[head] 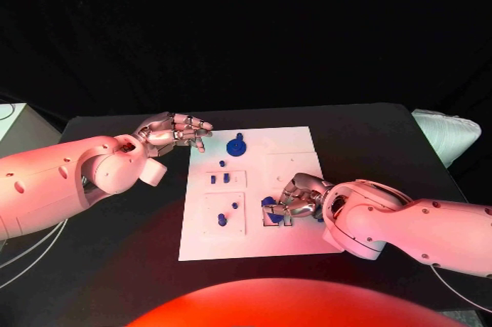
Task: Assemble the parts on the task board
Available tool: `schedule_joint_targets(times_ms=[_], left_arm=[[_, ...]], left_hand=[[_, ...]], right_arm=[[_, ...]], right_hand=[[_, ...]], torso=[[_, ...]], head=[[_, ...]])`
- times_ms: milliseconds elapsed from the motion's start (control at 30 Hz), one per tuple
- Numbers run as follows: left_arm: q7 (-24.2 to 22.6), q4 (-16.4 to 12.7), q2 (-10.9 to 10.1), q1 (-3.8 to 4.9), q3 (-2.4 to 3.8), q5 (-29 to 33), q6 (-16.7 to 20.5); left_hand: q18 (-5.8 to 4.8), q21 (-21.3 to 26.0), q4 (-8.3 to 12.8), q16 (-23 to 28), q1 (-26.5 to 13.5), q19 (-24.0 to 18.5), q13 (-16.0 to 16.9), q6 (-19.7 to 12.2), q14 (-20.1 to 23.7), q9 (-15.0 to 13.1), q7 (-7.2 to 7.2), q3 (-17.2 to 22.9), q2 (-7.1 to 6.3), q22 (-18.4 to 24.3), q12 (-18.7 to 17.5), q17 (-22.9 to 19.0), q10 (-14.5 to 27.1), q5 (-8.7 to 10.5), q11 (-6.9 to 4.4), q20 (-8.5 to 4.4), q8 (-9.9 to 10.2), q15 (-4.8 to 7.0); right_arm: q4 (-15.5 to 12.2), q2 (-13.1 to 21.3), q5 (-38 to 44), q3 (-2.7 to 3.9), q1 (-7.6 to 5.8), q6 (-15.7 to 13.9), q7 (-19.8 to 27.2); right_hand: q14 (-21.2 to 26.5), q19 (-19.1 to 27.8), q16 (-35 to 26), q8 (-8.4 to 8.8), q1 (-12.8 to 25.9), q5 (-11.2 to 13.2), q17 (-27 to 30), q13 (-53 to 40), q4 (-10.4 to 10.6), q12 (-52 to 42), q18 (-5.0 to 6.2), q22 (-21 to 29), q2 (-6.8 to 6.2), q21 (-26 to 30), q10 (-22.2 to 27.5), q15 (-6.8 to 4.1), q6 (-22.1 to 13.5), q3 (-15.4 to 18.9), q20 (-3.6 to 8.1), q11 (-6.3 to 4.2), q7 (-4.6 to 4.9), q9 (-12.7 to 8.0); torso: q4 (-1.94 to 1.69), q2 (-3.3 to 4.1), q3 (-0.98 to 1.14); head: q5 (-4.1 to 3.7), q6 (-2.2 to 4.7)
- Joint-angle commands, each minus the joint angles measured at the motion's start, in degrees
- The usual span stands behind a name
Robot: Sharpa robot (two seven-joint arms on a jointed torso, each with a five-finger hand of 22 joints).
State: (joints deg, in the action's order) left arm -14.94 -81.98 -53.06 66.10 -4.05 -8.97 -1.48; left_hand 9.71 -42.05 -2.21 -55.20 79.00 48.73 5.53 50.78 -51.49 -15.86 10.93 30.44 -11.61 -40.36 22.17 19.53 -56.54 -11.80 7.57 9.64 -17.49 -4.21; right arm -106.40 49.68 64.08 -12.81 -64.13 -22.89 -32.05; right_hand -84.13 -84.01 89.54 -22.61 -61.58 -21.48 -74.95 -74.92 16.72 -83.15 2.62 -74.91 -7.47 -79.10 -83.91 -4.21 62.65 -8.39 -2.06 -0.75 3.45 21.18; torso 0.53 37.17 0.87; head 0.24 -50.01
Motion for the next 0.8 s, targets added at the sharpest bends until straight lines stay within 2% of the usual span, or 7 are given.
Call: schedule_joint_targets(times_ms=[33, 167, 300, 367, 433, 600, 800], left_arm=[[-0.24, -0.20, 0.02, 0.02, 0.04, 0.23, -0.94], [-0.22, -0.22, 0.00, 0.02, 0.04, 0.23, -0.93], [-0.22, -0.23, -0.04, 0.02, 0.04, 0.23, -0.88], [-0.23, -0.23, -0.06, 0.03, 0.04, 0.23, -0.86], [-0.22, -0.25, -0.08, 0.03, 0.04, 0.23, -0.85], [-0.23, -0.25, -0.14, 0.03, 0.04, 0.24, -0.78], [-0.23, -0.25, -0.17, 0.03, 0.04, 0.24, -0.77]], left_hand=[[0.73, 0.33, 0.06, 0.39, -0.06, 0.42, -0.05, 0.25, -0.22, 0.06, 0.16, -0.25, 0.34, 0.09, -0.17, 0.09, -0.08, -0.34, 0.14, 0.03, 0.15, 0.05], [0.72, 0.37, -0.03, 0.41, -0.16, 0.43, -0.09, 0.25, -0.22, 0.06, 0.16, -0.25, 0.39, 0.11, -0.20, 0.10, -0.04, -0.34, 0.16, 0.04, 0.16, 0.02], [0.72, 0.37, -0.03, 0.41, -0.16, 0.43, -0.09, 0.25, -0.22, 0.06, 0.16, -0.25, 0.39, 0.11, -0.20, 0.10, -0.04, -0.34, 0.16, 0.04, 0.16, 0.02], [0.72, 0.37, -0.03, 0.41, -0.16, 0.43, -0.09, 0.25, -0.22, 0.06, 0.16, -0.25, 0.39, 0.11, -0.20, 0.10, -0.04, -0.34, 0.16, 0.04, 0.16, 0.02], [0.72, 0.37, -0.03, 0.41, -0.16, 0.43, -0.09, 0.25, -0.22, 0.06, 0.16, -0.25, 0.39, 0.11, -0.20, 0.10, -0.04, -0.34, 0.16, 0.04, 0.16, 0.02], [0.72, 0.37, -0.03, 0.41, -0.16, 0.43, -0.09, 0.25, -0.22, 0.06, 0.16, -0.25, 0.39, 0.11, -0.20, 0.10, -0.04, -0.34, 0.16, 0.04, 0.16, 0.02], [0.72, 0.37, -0.03, 0.41, -0.16, 0.43, -0.09, 0.25, -0.22, 0.06, 0.16, -0.25, 0.39, 0.11, -0.20, 0.10, -0.04, -0.34, 0.16, 0.04, 0.16, 0.02]], right_arm=[[0.10, -0.19, 1.02, 0.03, 0.05, 0.10, 0.30], [0.22, -0.36, 0.99, 0.03, 0.11, 0.85, 0.26], [0.30, -0.39, 1.40, 0.02, 0.17, 2.28, 0.12], [0.28, -0.27, 1.84, 0.02, 0.19, 3.02, 0.06], [0.24, -0.09, 2.34, 0.02, 0.21, 3.42, 0.03], [-0.11, 0.73, 3.43, 0.02, 0.26, 3.64, 0.33], [-0.91, 2.31, 3.49, 0.02, 0.29, 2.18, 3.45]], right_hand=[[-5.82, -4.18, 0.36, -0.22, 0.85, 0.56, -14.86, -10.00, 0.08, -0.21, -0.74, -12.59, 0.11, 0.02, -2.72, -0.34, -0.02, 0.55, 0.53, -0.23, -0.27, -0.03], [-5.80, -4.17, 0.33, -0.46, 2.35, 1.06, -14.80, -9.97, 0.11, -0.05, -0.74, -12.59, 0.27, 0.01, -2.68, -0.34, -0.09, 1.32, 0.53, -0.23, -0.27, 0.04], [-5.73, -3.98, 0.18, -1.05, 6.21, 8.79, -14.50, -9.66, 0.16, 0.75, -0.61, -12.40, 0.37, 0.80, -2.35, -0.22, -0.71, 5.81, 0.46, -0.10, -0.12, 0.25], [-5.69, -3.87, 0.10, -1.48, 7.31, 12.74, -14.37, -9.48, 0.29, 1.32, -0.54, -12.31, 0.42, 1.19, -2.12, -0.11, -1.21, 11.47, 0.34, 0.04, 0.00, 0.33], [-5.67, -3.83, 0.06, -1.69, 7.97, 13.80, -14.30, -9.36, 0.34, 1.66, -0.51, -12.27, 0.42, 1.37, -2.00, -0.06, -1.43, 13.97, 0.28, 0.09, 0.06, 0.35], [-5.67, -3.80, 0.04, -1.76, 8.11, 14.13, -14.27, -9.29, 0.34, 1.83, -0.49, -12.24, 0.27, 1.48, -1.93, -0.04, -1.54, 14.65, 0.27, 0.11, 0.08, 0.34], [-5.72, -3.84, 0.14, -2.24, 1.96, 11.08, -14.47, -9.62, 0.03, 1.69, -0.53, -12.30, 2.58, 1.23, -2.12, -0.06, -1.86, 14.07, 0.25, 0.07, 0.07, 0.30]], torso=[[0.03, -0.01, -0.02], [0.00, -0.02, 0.02], [0.00, -0.04, 0.04], [0.04, -0.04, 0.04], [0.03, -0.03, 0.05], [0.01, -0.04, 0.08], [0.01, -0.03, 0.07]], head=[[-0.04, 0.01], [-0.05, 0.01], [-0.07, 0.01], [0.01, 0.01], [0.08, 0.01], [0.10, 0.01], [0.10, 0.01]])
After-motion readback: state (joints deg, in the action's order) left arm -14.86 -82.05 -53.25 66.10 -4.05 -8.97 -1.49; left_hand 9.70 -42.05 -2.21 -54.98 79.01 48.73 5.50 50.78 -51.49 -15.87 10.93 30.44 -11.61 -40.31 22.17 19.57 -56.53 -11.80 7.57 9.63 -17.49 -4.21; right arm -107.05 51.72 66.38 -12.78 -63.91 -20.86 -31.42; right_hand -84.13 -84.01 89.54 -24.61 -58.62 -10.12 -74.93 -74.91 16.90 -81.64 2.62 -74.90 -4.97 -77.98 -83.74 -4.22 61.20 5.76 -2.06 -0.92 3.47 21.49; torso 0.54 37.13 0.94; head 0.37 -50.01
